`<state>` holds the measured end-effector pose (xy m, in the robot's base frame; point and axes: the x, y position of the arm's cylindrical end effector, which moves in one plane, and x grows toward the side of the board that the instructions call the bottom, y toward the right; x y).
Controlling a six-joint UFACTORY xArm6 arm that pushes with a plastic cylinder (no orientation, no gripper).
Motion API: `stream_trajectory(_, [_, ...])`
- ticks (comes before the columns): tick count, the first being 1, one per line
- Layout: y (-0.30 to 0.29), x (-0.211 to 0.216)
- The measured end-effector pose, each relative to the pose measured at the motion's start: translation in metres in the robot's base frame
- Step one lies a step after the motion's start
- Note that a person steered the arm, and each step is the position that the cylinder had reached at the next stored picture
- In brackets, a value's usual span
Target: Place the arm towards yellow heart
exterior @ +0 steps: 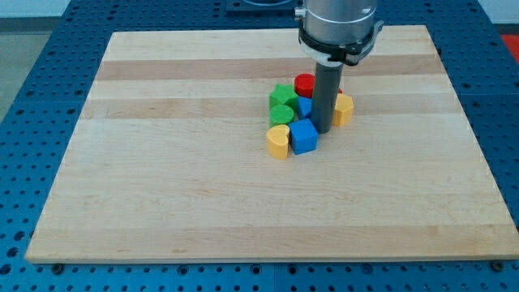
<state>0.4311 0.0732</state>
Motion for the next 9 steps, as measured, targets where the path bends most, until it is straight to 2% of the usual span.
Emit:
stream_trajectory(2, [0.004, 0.029])
stream_trajectory(3, [0.027, 0.035])
stream_trajectory(5, [0.026, 0.083])
stream_trajectory(7, [-0.047, 0.090])
stream_trajectory(9, [-0.139, 0.065])
